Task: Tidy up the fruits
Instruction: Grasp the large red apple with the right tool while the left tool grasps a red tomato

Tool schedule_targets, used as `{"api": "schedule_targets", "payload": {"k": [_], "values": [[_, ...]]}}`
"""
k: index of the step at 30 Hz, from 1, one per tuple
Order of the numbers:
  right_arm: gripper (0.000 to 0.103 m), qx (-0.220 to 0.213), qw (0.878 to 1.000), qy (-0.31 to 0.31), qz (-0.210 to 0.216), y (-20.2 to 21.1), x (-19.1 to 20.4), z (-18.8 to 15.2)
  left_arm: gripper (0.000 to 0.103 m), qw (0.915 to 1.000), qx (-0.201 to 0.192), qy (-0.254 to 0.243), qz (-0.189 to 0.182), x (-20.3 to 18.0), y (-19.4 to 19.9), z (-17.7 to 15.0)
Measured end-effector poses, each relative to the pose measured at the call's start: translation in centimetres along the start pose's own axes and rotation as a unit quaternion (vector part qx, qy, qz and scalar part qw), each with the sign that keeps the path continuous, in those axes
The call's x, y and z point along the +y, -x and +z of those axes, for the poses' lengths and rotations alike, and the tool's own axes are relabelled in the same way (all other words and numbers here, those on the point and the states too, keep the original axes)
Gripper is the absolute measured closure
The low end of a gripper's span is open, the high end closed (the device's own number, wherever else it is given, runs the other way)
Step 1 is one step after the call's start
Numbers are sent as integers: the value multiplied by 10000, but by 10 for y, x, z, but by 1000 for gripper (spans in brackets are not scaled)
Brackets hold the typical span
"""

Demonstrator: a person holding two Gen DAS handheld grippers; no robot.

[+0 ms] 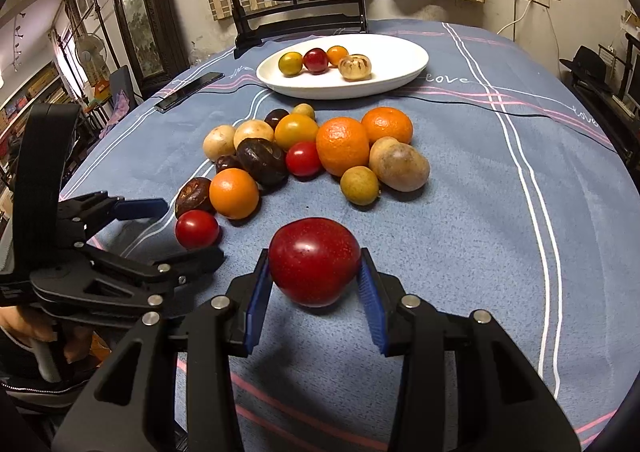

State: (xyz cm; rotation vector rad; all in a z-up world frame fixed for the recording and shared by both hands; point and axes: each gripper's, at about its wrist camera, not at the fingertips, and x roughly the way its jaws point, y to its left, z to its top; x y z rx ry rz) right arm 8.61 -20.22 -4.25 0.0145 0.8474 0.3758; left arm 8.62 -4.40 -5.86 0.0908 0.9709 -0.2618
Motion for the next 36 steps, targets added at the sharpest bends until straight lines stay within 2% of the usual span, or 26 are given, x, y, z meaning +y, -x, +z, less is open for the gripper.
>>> {"api": "schedule_targets", "payload": {"k": [4, 9, 19, 22, 25, 26, 27, 29, 32, 36], "values": [[60, 26, 10000, -26, -18, -1, -1, 0, 8, 9999, -22, 73, -86, 5, 0, 1], [60, 36, 10000, -18, 11, -1, -1, -1, 24, 9991, -32, 278, -322, 18, 7, 3], [60, 40, 10000, -8, 38, -1, 1, -2, 26, 9987, 65, 267, -421, 28, 22, -15], [60, 49, 10000, -2, 54, -2, 2, -3, 29, 9990, 56, 271, -342, 26, 23, -18], [60, 45, 10000, 17, 76, -1, 4, -3, 38, 9989, 29, 311, -345, 21, 22, -16], [60, 43, 10000, 23, 83, -1, 4, -3, 44, 9989, 4, 312, -351, 18, 21, -15], [60, 40, 9999, 29, 89, -1, 5, -3, 56, 9990, -10, 297, -339, 16, 21, -14], [60, 42, 9999, 31, 86, -1, 5, -3, 71, 9988, 0, 238, -436, 9, 21, -12], [60, 54, 9999, 27, 89, -2, 6, -3, 71, 9994, 11, 212, -276, 3, 19, -10], [60, 79, 9999, 23, 103, -4, 6, -4, 70, 9991, 36, 296, -299, 3, 16, -7]]}}
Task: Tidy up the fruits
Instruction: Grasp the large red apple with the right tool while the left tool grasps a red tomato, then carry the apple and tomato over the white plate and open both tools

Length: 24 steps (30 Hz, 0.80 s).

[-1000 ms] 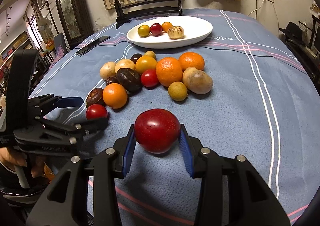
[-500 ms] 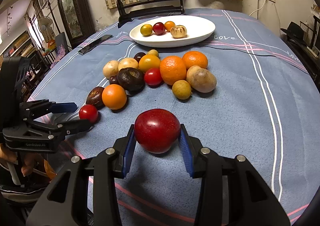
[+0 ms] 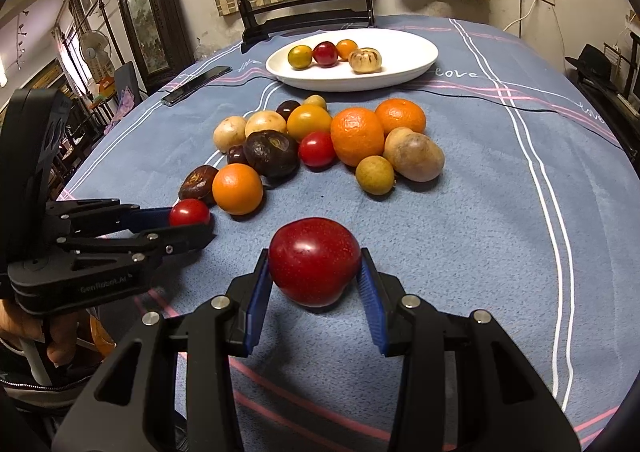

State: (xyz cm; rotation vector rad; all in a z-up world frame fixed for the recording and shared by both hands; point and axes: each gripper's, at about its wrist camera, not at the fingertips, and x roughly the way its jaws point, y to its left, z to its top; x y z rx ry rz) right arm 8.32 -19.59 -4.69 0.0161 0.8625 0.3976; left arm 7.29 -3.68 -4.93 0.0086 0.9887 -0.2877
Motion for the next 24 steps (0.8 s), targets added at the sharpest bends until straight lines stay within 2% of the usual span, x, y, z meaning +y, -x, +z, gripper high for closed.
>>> {"api": "schedule_targets", "payload": {"k": [7, 13, 19, 24], "values": [[60, -25, 10000, -8, -14, 1, -1, -1, 71, 10000, -62, -33, -23, 1, 0, 0], [60, -68, 10000, 7, -22, 5, 0, 0, 71, 9991, -200, -227, -308, -4, 11, -5], [60, -223, 9998, 3, -11, 17, -4, 7, 71, 9979, -462, -302, -351, -3, 29, 4], [60, -485, 9988, -56, -1, 36, -14, 22, 71, 9960, -789, -352, -240, 5, 49, 23]]}}
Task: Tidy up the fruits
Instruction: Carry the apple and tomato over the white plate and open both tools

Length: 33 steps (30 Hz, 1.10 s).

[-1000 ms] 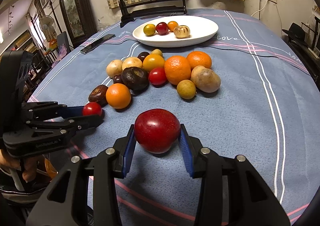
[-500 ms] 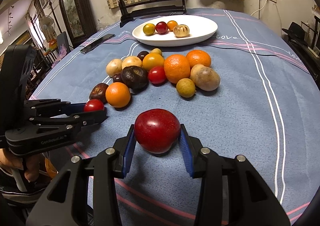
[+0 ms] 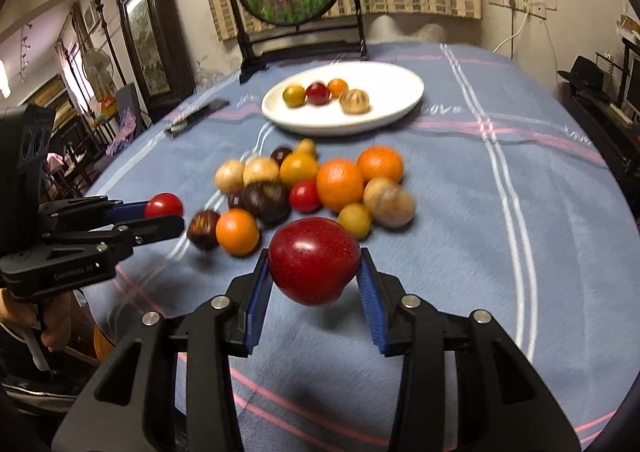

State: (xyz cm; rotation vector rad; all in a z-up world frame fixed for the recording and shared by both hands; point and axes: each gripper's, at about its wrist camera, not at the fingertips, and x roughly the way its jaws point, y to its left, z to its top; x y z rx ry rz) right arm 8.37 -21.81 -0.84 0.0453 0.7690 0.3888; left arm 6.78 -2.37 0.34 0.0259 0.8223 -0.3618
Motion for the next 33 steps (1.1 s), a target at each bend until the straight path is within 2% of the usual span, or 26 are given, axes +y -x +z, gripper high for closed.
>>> {"api": "schedule_targets", "payload": {"k": [10, 13, 16, 20, 26, 33], "values": [[60, -628, 9975, 192, -246, 24, -6, 63, 71, 9993, -368, 20, -74, 14, 3, 64], [60, -842, 9953, 338, -340, 23, -1, 84, 71, 9989, -467, -17, -50, 15, -3, 82], [60, -881, 9947, 368, -374, 8, -3, 103, 71, 9985, -534, -36, -61, 16, -14, 104], [60, -626, 9967, 300, -432, -33, -11, 127, 71, 9991, -423, 76, -34, 26, -38, 123], [60, -79, 9988, 199, -436, -96, -24, 150, 71, 9993, 34, 356, -96, 46, -95, 140], [60, 352, 9983, 140, -434, -142, -34, 157, 71, 9979, 374, 530, 86, 63, -139, 147]]}}
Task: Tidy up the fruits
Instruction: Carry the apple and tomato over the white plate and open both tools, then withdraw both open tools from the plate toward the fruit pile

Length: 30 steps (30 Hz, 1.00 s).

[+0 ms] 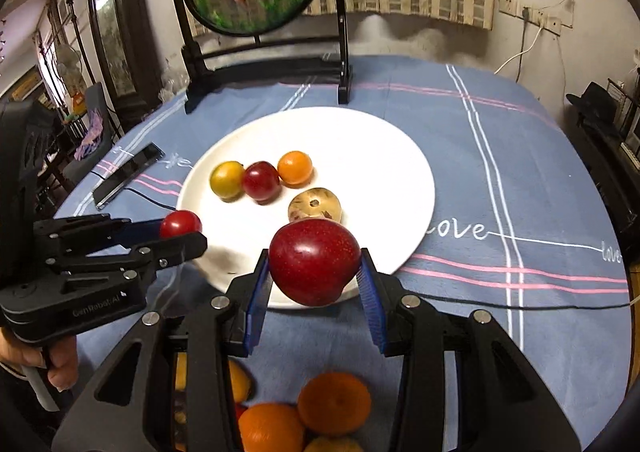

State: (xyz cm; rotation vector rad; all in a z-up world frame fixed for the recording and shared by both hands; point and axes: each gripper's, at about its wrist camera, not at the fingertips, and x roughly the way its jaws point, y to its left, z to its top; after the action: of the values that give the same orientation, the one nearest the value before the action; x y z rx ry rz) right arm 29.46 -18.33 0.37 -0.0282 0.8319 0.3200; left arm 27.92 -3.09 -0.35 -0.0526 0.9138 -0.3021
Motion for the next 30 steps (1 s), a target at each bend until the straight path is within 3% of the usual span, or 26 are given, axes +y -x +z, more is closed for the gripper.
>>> {"api": "schedule_targets", "payload": {"k": [16, 18, 20, 21, 30], "values": [[60, 423, 9989, 26, -198, -40, -5, 7, 69, 9985, 323, 216, 386, 14, -41, 19], [53, 449, 9988, -54, -184, -43, -8, 7, 43, 9983, 268, 255, 443, 14, -42, 21], [36, 356, 9991, -140, -187, -41, -11, 5, 29, 9980, 35, 227, 588, 11, -35, 23], [35, 158, 9995, -186, -208, -34, -12, 4, 24, 9975, -45, 182, 680, 9, -31, 22], [35, -288, 9976, -630, 81, 24, -28, -17, 10, 9960, -561, -221, 664, -6, 28, 0]]}}
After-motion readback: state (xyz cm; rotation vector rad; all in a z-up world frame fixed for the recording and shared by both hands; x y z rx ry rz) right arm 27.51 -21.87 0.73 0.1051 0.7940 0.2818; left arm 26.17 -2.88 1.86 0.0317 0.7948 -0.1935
